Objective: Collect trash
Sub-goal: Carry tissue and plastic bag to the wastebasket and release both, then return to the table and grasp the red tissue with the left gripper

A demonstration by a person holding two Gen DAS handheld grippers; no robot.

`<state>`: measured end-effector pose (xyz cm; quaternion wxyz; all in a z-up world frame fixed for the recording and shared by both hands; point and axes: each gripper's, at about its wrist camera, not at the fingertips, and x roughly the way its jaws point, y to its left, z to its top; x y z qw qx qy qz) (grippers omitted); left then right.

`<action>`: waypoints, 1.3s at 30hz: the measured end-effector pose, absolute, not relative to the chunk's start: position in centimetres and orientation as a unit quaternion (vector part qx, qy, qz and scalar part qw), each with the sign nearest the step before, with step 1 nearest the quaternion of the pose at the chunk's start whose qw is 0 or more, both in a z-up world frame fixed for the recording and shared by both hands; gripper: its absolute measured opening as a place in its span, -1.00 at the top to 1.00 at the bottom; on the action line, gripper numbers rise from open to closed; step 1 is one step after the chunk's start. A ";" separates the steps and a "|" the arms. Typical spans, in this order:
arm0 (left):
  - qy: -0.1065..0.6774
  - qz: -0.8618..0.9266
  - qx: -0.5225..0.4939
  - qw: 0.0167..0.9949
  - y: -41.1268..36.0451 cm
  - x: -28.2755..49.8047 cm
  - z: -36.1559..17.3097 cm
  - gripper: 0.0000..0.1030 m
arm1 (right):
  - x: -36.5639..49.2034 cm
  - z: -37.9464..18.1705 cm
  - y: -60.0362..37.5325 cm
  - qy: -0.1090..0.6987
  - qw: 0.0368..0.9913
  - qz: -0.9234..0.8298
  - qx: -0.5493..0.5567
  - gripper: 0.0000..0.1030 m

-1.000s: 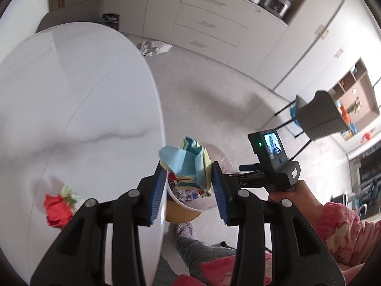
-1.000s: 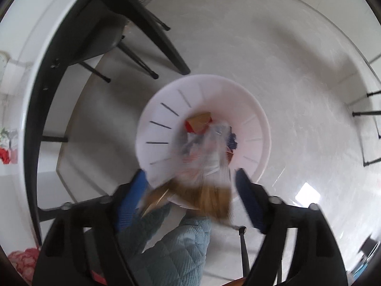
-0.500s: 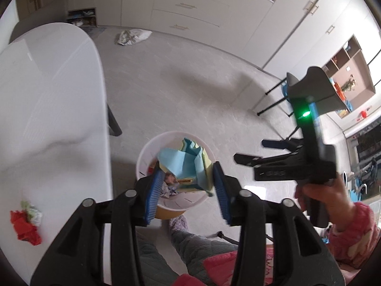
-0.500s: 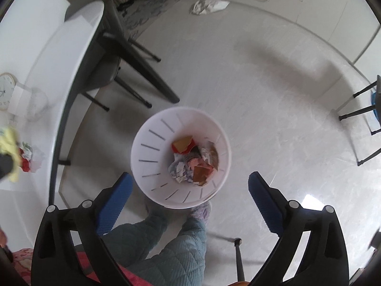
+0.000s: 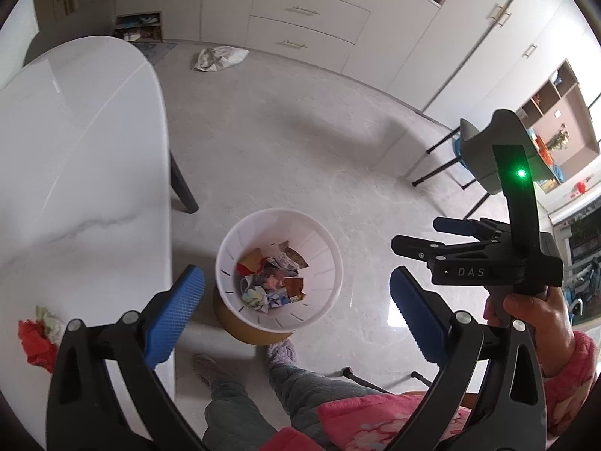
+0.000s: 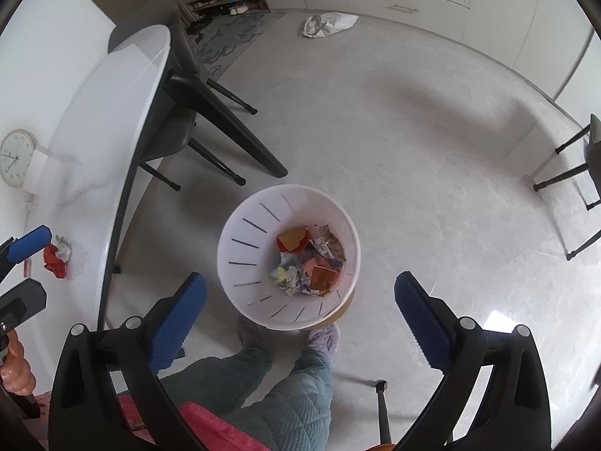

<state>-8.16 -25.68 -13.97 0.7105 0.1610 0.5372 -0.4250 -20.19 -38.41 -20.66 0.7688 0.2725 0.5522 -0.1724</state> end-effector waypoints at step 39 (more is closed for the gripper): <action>0.526 -0.269 0.152 0.792 -2.9 3.6 -17.2 -0.52 | -6.5 -14.7 -19.2 0.567 0.809 0.020 0.151 -0.94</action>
